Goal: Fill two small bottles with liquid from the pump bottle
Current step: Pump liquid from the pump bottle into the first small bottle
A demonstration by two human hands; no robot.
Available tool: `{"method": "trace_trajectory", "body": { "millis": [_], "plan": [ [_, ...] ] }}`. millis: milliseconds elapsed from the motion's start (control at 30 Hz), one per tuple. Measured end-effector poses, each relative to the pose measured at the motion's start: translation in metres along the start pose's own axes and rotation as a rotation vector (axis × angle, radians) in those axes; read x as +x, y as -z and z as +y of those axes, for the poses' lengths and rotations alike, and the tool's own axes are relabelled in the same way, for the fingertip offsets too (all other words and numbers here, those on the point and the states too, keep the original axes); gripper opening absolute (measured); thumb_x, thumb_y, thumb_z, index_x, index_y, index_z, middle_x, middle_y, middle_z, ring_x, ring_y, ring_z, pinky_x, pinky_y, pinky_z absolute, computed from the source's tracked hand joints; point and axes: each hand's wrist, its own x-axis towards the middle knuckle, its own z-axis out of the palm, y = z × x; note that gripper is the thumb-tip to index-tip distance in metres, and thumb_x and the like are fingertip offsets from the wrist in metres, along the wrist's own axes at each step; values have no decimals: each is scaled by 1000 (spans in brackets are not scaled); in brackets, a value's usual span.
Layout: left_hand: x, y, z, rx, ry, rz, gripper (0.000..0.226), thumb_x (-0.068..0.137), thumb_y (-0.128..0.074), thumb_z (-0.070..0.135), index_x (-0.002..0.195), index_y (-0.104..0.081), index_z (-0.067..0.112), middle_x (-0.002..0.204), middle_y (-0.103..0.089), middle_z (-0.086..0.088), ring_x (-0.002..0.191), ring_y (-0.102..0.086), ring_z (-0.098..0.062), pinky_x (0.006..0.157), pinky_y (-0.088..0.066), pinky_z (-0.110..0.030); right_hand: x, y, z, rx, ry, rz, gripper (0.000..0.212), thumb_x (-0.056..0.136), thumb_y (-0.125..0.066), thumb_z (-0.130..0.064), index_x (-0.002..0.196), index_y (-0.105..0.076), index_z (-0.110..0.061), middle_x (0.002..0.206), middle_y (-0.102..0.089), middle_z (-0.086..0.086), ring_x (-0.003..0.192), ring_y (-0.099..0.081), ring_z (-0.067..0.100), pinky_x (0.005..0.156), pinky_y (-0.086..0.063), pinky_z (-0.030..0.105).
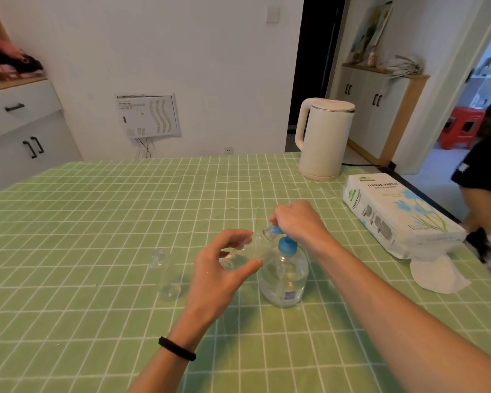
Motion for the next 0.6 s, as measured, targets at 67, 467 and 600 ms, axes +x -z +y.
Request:
{"method": "trace_trajectory", "body": {
  "millis": [67,467,600],
  "plan": [
    [-1,-1,-1,4,7,0,45,76,-93,14,113,-74,32,109,-75,22,107,-69,-3,90,-49,-12,-1,-2,3,2,-7,4,37,94,-54,-22,115,-78,-4,113,-80,12,109,-75,31,101,-59,48],
    [-3,0,-1,-6,17,0,44,76,-93,15,113,-74,30,108,-76,19,108,-69,-5,89,-47,-10,-3,-1,4,-22,-7,-8,35,94,-55,-27,111,-76,-5,109,-78,11,96,-73,28,88,-57,41],
    [-1,0,1,-17,5,-6,43,77,-92,15,113,-73,31,109,-76,18,108,-69,-6,91,-49,-14,0,5,-4,-30,33,-18,43,99,-50,-36,118,-74,-6,115,-77,10,106,-72,26,94,-56,43]
  ]
}}
